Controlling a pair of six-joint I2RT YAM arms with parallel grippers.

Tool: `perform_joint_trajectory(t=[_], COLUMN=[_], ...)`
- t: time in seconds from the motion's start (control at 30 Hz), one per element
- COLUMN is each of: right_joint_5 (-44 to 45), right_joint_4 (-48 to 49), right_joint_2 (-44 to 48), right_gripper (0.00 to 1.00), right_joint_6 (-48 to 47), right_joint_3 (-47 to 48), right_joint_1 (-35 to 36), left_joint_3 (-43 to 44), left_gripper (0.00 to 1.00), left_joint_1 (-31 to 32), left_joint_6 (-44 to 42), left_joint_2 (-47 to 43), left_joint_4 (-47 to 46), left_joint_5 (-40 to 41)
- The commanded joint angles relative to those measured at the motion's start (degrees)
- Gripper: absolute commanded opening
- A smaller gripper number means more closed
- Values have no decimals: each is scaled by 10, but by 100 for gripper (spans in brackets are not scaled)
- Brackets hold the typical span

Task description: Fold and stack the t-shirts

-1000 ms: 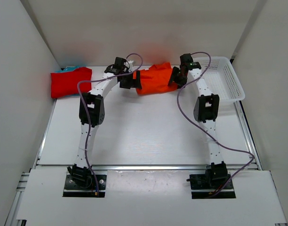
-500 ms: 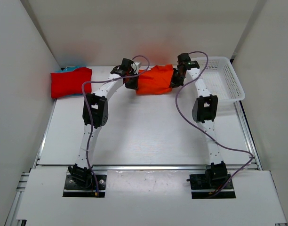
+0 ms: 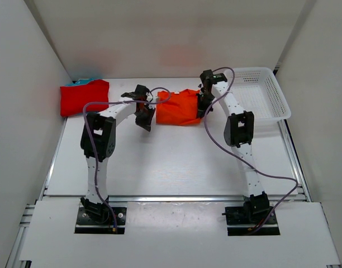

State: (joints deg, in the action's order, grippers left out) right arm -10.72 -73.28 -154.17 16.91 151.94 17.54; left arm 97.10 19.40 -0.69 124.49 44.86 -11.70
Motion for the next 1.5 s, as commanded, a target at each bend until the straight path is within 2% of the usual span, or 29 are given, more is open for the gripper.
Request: perform_joint_trajectory(t=[0.0,0.07,0.13,0.23,0.3,0.33,0.4,0.47,0.63,0.73,0.83,0.93,1.1,1.2,1.33,1.47], right_joint_5=[-10,3,1,-2,-10,-21,-47,-69,-105,-136,-157,-157,-118,-116,-149,-152], right_joint_4=[-35,-34,-30,25,80,118,179,246,310,335,343,340,352,409,504,546], right_joint_2=[80,110,133,192,274,294,371,415,483,537,586,650,740,748,692,636], right_gripper=[0,0,0,0,0,0,0,2,8,21,48,69,87,86,80,84], right_joint_6=[-21,-16,-21,-13,8,15,30,41,54,45,29,16,15,26,36,27], right_joint_3=[-62,-115,-161,-277,-409,-446,-576,-651,-788,-855,-893,-925,-936,-958,-972,-953], right_joint_1=[36,46,62,72,75,80,84,98,128,136,137,116,71,36,5,-2], left_joint_3=[-52,-74,-92,-97,-99,-107,-130,-157,-180,-198,-212,-222,-218,-235,-250,-252], left_gripper=[0,0,4,18,28,29,32,33,36,38,40,43,48,52,54,56], left_joint_1=[6,6,10,16,14,9,0,-5,5,13,15,16,22,21,21,28], left_joint_6=[-20,-19,-21,-2,-2,4,4,-4,-46,-55,-53,-57,-63,-49,-40,-34], left_joint_2=[-110,-137,-163,-188,-193,-196,-217,-238,-265,-276,-288,-298,-305,-298,-284,-261], left_joint_4=[0,-6,-20,-38,-12,-5,9,17,66,73,73,73,44,-12,-56,-80], left_joint_5=[-19,-31,-35,-29,-38,-48,-56,-57,-85,-106,-119,-123,-127,-126,-119,-121])
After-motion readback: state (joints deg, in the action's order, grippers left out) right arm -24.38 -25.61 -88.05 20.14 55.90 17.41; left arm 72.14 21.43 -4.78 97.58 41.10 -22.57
